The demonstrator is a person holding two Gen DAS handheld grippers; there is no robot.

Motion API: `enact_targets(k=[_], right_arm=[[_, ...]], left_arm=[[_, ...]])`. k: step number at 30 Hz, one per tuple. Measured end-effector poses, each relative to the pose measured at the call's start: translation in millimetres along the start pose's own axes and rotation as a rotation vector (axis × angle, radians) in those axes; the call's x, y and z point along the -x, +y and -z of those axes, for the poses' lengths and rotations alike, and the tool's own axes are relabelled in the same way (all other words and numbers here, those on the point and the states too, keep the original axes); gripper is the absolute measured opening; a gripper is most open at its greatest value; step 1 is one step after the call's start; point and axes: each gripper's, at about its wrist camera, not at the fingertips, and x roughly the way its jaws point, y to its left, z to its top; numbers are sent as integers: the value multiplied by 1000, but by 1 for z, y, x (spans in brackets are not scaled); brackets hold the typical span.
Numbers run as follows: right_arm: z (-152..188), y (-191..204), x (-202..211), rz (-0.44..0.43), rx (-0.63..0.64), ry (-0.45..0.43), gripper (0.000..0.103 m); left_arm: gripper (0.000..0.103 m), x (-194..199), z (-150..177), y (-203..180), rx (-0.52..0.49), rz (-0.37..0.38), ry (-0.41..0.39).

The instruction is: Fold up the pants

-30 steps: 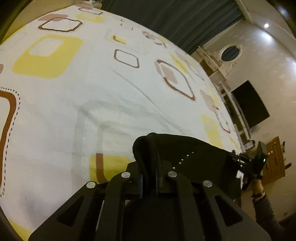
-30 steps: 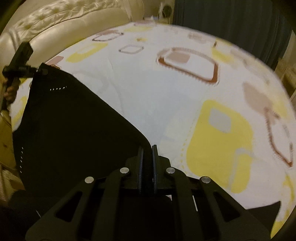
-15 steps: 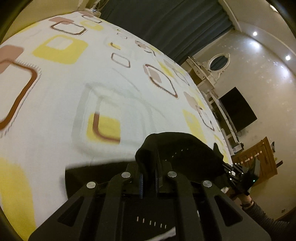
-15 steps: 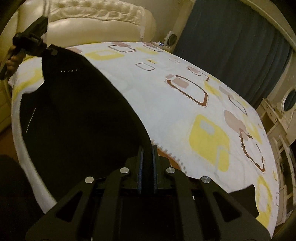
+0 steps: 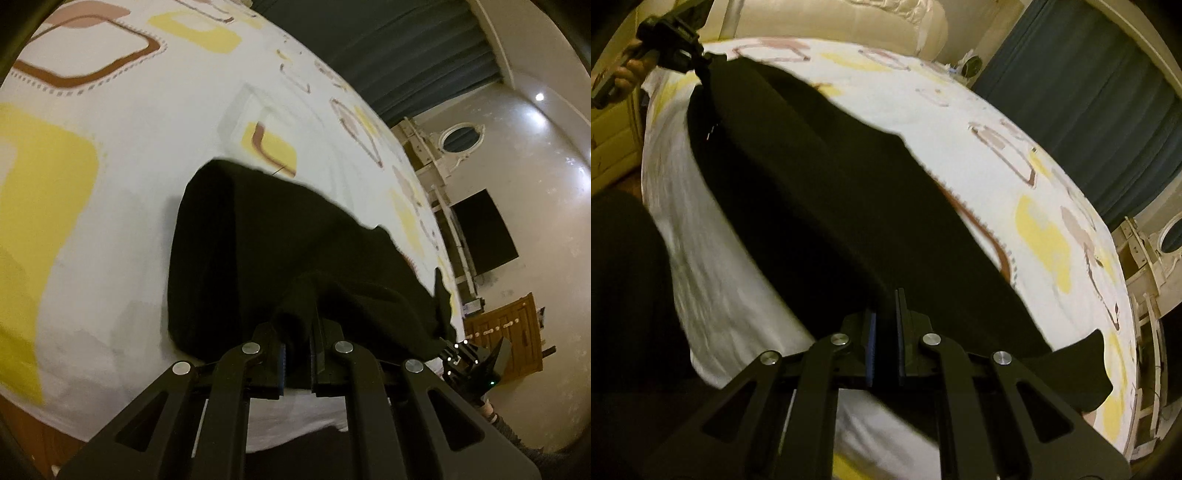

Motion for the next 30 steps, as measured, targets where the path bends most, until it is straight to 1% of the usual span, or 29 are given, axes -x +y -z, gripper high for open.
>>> enact_targets(k=[1, 2, 4, 6, 7, 8, 9, 10, 11, 12, 13, 15, 16, 19, 23, 26, 27, 28, 29, 30], right_arm=[[3, 3, -2, -6, -4, 13, 9], [5, 6, -3, -15, -8, 25, 12], [9, 8, -4, -28, -25, 38, 18], [13, 5, 4, -30, -65, 34, 23], [15, 2, 8, -44, -93, 29, 28], [17, -5, 14, -82, -146, 23, 38], [20, -12, 21, -110, -202, 11, 42], [23, -21, 27, -132, -254, 0, 46], [26, -28, 32, -156, -302, -5, 47], [29, -33, 35, -176, -345, -7, 47], [34, -44, 41, -211, -432, -13, 48], [42, -57, 45, -262, -551, -24, 48], [49, -65, 46, -305, -639, -29, 49], [59, -75, 43, -368, -778, -30, 49], [65, -72, 37, -406, -831, -19, 49], [73, -73, 30, -451, -915, -4, 49], [77, -75, 28, -465, -952, -2, 50], [79, -74, 25, -473, -978, 0, 52], [81, -75, 23, -482, -1008, 1, 55], [85, -77, 20, -499, -1052, 4, 56]], left_arm=[[11, -1, 3, 1, 5, -7, 4], [13, -2, 5, 2, 7, -14, 9], [29, 0, 9, 3, 6, -56, 10], [30, 7, 18, 6, 22, -53, 5], [33, 11, 20, 6, 29, -50, -1], [35, 15, 22, 7, 38, -46, -9], [40, 20, 25, 8, 58, -37, -24], [49, 24, 28, 10, 81, -27, -34], [53, 28, 31, 10, 108, 0, -44], [58, 32, 35, 11, 140, 43, -57], [60, 35, 39, 10, 157, 51, -70], [65, 35, 43, 6, 176, 51, -94], [66, 34, 45, 4, 184, 58, -99], [67, 22, 44, 0, 203, 38, -95], [67, 12, 42, 0, 231, 7, -91], [67, 12, 39, 1, 253, -15, -125], [64, 12, 38, 1, 259, -19, -135], [53, 12, 36, 1, 263, -24, -143], [47, 12, 35, 1, 265, -33, -148], [35, 11, 32, 0, 264, -42, -147]])
